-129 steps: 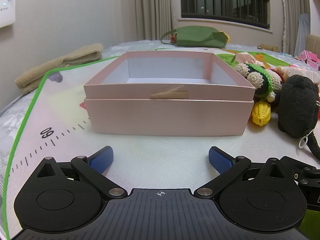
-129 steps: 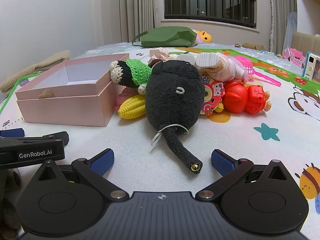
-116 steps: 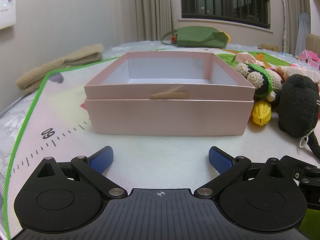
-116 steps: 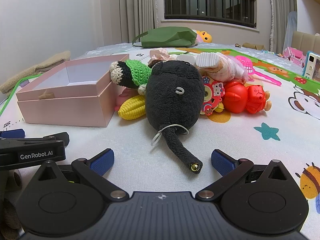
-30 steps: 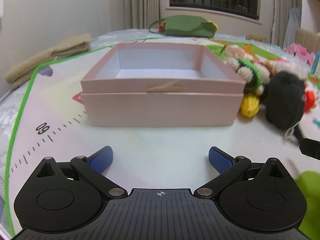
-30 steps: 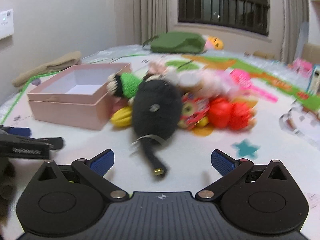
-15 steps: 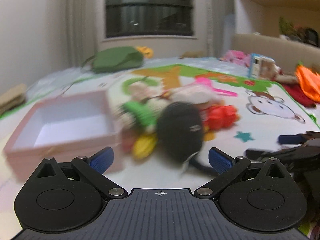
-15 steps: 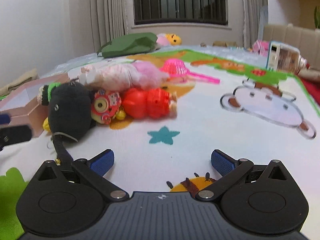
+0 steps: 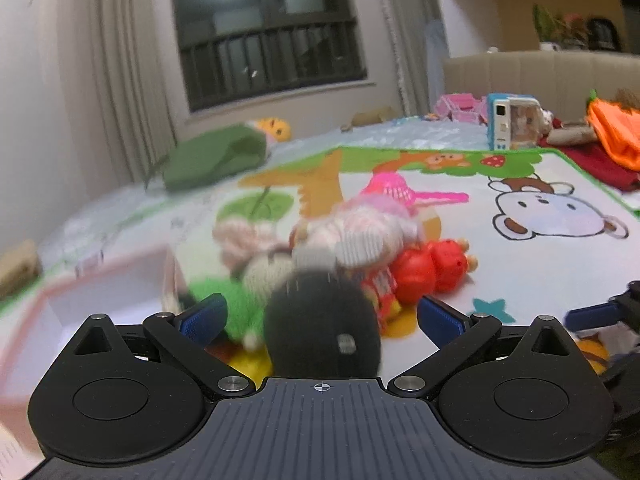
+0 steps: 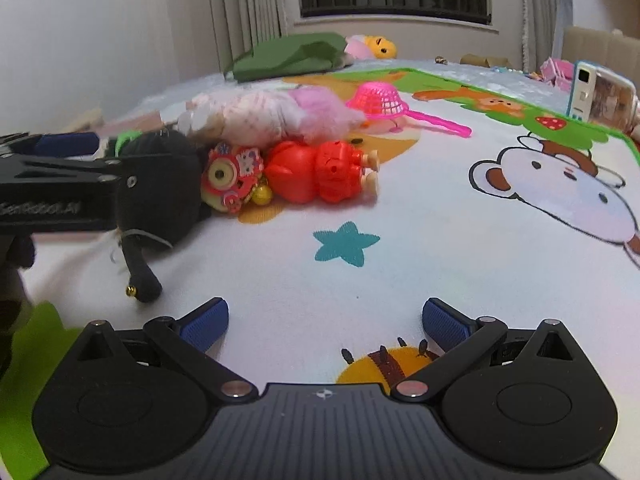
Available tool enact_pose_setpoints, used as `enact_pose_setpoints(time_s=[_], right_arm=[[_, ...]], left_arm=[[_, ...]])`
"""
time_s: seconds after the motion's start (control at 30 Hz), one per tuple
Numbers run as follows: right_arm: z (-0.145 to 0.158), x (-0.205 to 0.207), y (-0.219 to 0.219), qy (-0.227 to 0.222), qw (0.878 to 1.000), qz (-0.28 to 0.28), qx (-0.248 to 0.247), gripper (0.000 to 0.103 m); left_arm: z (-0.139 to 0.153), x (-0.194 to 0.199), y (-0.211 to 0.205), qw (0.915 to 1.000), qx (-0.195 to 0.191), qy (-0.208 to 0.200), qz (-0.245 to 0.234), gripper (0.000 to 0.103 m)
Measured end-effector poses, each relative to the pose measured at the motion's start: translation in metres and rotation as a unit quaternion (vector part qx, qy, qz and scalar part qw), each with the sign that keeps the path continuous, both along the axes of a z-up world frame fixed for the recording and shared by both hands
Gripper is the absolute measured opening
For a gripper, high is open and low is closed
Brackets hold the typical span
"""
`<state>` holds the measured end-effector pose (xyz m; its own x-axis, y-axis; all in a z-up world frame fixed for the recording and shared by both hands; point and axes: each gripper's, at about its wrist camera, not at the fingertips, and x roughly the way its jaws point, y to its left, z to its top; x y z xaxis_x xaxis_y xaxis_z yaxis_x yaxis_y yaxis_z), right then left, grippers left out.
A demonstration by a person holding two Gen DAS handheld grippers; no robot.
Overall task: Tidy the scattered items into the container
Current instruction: 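Move the right gripper toward the pink-haired doll in plaid outfit, then close the right gripper on the pink-haired doll and lift it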
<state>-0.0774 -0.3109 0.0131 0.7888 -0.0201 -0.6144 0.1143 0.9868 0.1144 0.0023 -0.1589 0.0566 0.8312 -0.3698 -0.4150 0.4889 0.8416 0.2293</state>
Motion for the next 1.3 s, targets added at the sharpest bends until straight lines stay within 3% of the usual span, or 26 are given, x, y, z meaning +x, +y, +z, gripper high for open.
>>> enact_pose_setpoints(time_s=[0.1,0.33,0.47,0.5,0.53,0.57,0.7,0.73,0.8,0.9,0.97,1.07,1.17,1.3], right_arm=[[-0.001,-0.004,-0.002,-0.014,1.000,-0.003,0.007,0.103],[-0.003,-0.009,-0.003,-0.034,0.999,-0.005,0.015,0.103],[-0.003,-0.015,-0.012,-0.053,0.998,-0.004,0.046,0.103],[-0.003,-0.016,-0.014,-0.056,0.997,-0.004,0.052,0.103],[-0.003,-0.016,-0.015,-0.059,0.997,-0.005,0.058,0.103],[-0.003,-0.017,-0.016,-0.061,0.996,-0.005,0.062,0.103],[-0.003,-0.019,-0.019,-0.069,0.995,-0.005,0.072,0.103],[-0.004,-0.019,-0.019,-0.072,0.995,-0.005,0.075,0.103],[-0.004,-0.020,-0.021,-0.075,0.994,-0.008,0.081,0.103],[-0.004,-0.020,-0.021,-0.075,0.994,-0.011,0.082,0.103],[-0.002,-0.021,-0.022,-0.077,0.993,-0.015,0.083,0.103],[0.007,-0.031,-0.029,-0.091,0.990,-0.044,0.098,0.103],[0.018,-0.042,-0.040,-0.104,0.981,-0.036,0.159,0.103],[0.024,-0.029,-0.041,-0.080,0.966,-0.023,0.243,0.103]], left_arm=[[0.004,0.010,-0.019,0.9988,0.040,-0.024,-0.012,0.103],[-0.011,0.036,-0.064,0.9910,0.129,-0.022,-0.029,0.103],[-0.020,0.052,-0.072,0.9906,0.135,0.000,-0.019,0.103],[-0.020,0.055,-0.074,0.9908,0.134,0.003,-0.018,0.100],[-0.021,0.057,-0.075,0.9909,0.134,0.005,-0.017,0.083],[-0.021,0.058,-0.076,0.9909,0.134,0.008,-0.015,0.076],[-0.021,0.055,-0.073,0.9911,0.133,0.003,-0.009,0.061],[-0.018,0.050,-0.071,0.9914,0.131,-0.006,-0.007,0.038],[-0.009,0.034,-0.065,0.9929,0.116,-0.025,-0.012,0.033],[0.008,0.009,-0.055,0.9942,0.091,-0.052,-0.020,0.033],[0.018,-0.005,-0.047,0.9960,0.071,-0.045,-0.029,0.032],[0.022,-0.033,-0.021,0.9992,0.026,-0.013,-0.029,0.032],[0.014,-0.065,0.011,0.9988,-0.021,0.035,-0.028,0.033],[-0.004,-0.093,0.045,0.9912,-0.082,0.102,-0.020,0.046]])
